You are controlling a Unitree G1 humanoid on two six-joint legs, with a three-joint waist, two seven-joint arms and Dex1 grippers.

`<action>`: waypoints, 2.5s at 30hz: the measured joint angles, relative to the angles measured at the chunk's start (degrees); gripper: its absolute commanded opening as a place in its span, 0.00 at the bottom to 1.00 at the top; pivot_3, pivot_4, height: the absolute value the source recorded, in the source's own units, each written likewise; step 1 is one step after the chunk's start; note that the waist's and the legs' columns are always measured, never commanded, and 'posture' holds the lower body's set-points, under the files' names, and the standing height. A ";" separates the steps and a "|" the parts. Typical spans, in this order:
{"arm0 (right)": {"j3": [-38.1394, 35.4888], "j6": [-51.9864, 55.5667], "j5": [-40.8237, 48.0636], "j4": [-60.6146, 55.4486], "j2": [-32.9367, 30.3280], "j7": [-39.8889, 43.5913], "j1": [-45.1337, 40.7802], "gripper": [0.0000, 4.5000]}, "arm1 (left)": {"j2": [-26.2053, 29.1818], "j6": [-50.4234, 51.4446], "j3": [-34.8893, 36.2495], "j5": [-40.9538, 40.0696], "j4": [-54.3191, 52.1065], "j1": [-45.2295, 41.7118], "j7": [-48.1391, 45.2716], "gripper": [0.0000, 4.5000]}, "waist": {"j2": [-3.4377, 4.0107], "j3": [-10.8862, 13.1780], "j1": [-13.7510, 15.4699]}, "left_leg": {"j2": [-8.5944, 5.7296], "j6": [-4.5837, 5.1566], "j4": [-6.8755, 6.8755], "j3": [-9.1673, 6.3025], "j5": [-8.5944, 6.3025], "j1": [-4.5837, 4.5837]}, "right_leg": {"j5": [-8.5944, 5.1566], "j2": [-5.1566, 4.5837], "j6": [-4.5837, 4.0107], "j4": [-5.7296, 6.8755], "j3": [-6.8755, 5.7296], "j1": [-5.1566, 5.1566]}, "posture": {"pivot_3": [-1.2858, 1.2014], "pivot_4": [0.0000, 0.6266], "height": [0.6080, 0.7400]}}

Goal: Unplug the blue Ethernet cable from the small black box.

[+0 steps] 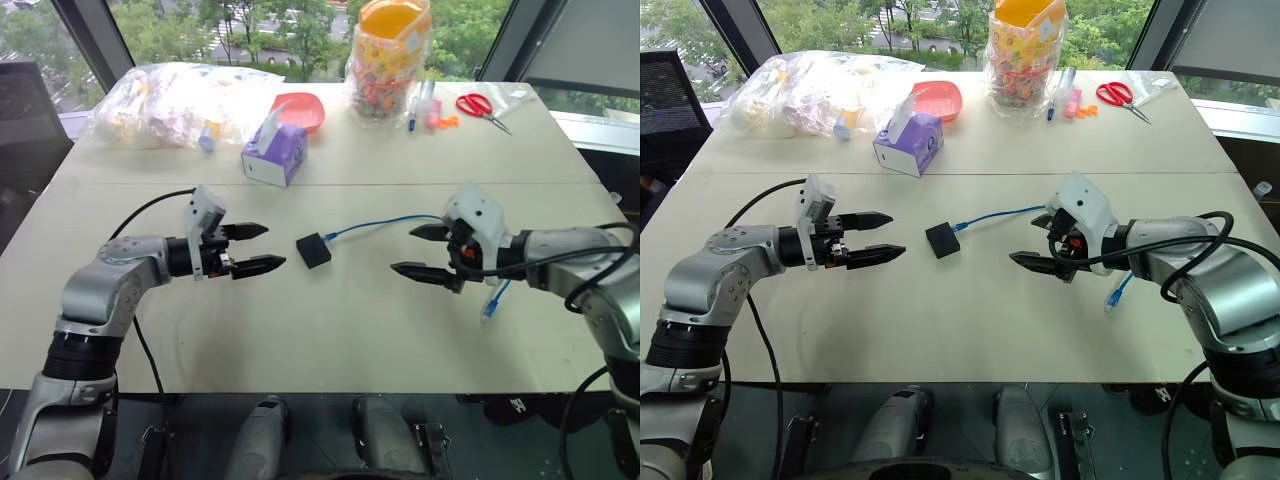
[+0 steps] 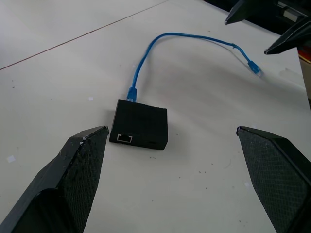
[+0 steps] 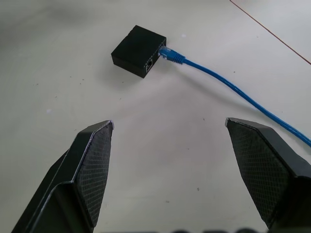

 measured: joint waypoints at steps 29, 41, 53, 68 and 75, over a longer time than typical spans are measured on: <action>33.79 -51.68 -40.22 75.31 31.45 16.24 -40.35 0.86 | 1.24 -0.45 1.71 0.18 -7.61 5.27 4.91 0.99 | 0.00 0.04 -2.25 | -0.01 -0.13 -0.10 0.03 0.07 0.06 | 0.07 0.03 0.05 0.55 0.07 -0.30 | 0.52 0.24 1.00; 29.36 -55.42 -42.98 92.16 40.41 18.66 -46.26 0.42 | 1.12 -0.45 2.34 0.14 -9.77 7.29 7.32 1.00 | -0.01 0.03 -3.32 | -0.02 -0.18 -0.03 0.02 0.11 0.15 | 0.08 0.10 0.00 0.97 0.17 -0.43 | 0.52 0.24 1.00; 28.62 -65.37 -51.12 71.24 32.99 3.37 -34.02 0.01 | -0.80 2.65 3.44 -3.78 -7.93 4.25 8.08 1.00 | -0.01 0.03 -2.26 | -0.06 -0.28 0.11 -0.07 0.17 0.30 | 0.11 0.11 -0.03 0.99 0.14 -0.18 | 0.52 0.24 1.00; 18.31 -70.33 -61.43 20.12 20.56 -15.53 -10.77 0.01 | -4.16 8.79 -0.22 -6.14 9.49 -15.48 0.25 1.00 | -0.06 0.03 -1.69 | -0.04 -0.28 0.15 0.14 0.19 0.02 | 0.11 0.11 -0.02 0.99 0.25 -0.50 | 0.52 0.24 1.00; 19.04 -68.13 -62.45 17.57 20.73 -14.14 -9.15 0.00 | -4.91 8.24 -1.97 -4.84 11.45 -17.62 -2.59 0.73 | -0.08 0.02 -1.72 | -0.04 -0.28 0.09 0.14 0.19 0.02 | 0.11 0.09 -0.02 0.95 0.26 -0.49 | 0.52 0.24 1.00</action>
